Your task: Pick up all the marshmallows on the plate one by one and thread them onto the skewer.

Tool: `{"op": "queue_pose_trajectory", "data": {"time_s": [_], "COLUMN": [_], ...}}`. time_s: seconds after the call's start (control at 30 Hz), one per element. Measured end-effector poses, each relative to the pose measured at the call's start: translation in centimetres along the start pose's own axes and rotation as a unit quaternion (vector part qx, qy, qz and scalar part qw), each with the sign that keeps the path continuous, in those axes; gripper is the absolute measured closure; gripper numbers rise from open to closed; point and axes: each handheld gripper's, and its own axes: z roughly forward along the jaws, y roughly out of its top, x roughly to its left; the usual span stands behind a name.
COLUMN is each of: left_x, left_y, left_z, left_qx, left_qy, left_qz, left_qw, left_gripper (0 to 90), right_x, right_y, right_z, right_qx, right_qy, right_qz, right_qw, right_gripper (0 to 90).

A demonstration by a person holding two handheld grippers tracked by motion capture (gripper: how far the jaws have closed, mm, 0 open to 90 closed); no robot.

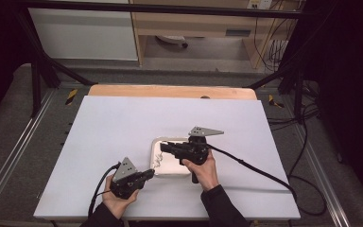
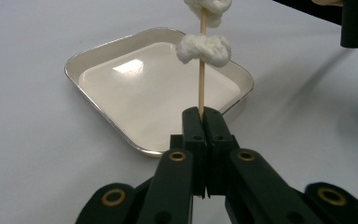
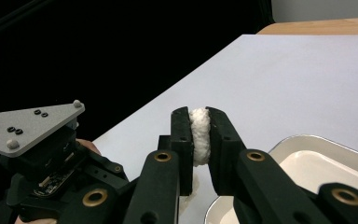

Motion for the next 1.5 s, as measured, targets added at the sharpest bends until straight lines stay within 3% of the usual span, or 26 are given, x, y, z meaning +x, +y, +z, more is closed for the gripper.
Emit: {"op": "queue_pose_trajectory", "data": {"time_s": [0.43, 0.5, 0.57, 0.63, 0.8, 0.9, 1.0, 1.13, 1.33, 1.5], "left_x": [0.1, 0.1, -0.1, 0.0, 0.3, 0.4, 0.7, 0.9, 0.9, 1.1], "left_y": [0.1, 0.2, 0.4, 0.3, 0.4, 0.3, 0.2, 0.2, 0.2, 0.2], "left_z": [0.0, -0.1, -0.1, 0.0, 0.0, 0.0, -0.1, -0.3, -0.2, -0.2], "left_qx": [-0.004, -0.015, -0.011, -0.011, -0.017, -0.017, -0.020, -0.019, -0.012, -0.002], "left_qy": [0.001, -0.003, 0.006, -0.001, -0.002, 0.000, -0.005, 0.000, 0.000, -0.004], "left_qz": [0.006, 0.004, 0.012, 0.004, 0.009, 0.005, -0.004, -0.011, -0.005, -0.005], "left_qw": [1.0000, 0.9999, 0.9998, 0.9999, 0.9998, 0.9998, 0.9998, 0.9998, 0.9999, 1.0000], "left_gripper": [89.2, 89.2, 89.2, 89.2, 89.1, 89.1, 89.1, 89.1, 89.0, 89.0], "right_x": [0.0, 0.1, 0.1, 0.2, 0.0, 0.0, 0.0, -0.2, -1.1, -2.1], "right_y": [-0.6, -0.6, -1.1, -1.2, -1.0, -0.7, -0.4, -0.2, -1.0, -1.7], "right_z": [0.3, 0.3, 0.6, 0.7, 0.6, 0.4, -0.1, -0.8, -1.7, -2.6], "right_qx": [0.000, 0.002, 0.012, 0.008, 0.010, 0.009, 0.008, 0.021, 0.060, 0.095], "right_qy": [0.005, 0.006, 0.015, 0.010, 0.007, -0.010, -0.021, -0.046, -0.084, -0.103], "right_qz": [0.000, 0.001, 0.008, -0.001, 0.006, 0.002, -0.005, -0.025, -0.056, -0.067], "right_qw": [1.0000, 1.0000, 0.9998, 0.9999, 0.9999, 0.9999, 0.9997, 0.9984, 0.9931, 0.9879], "right_gripper": [82.9, 82.9, 82.8, 82.6, 79.5, 63.1, 54.9, 37.4, 15.5, 6.4]}}
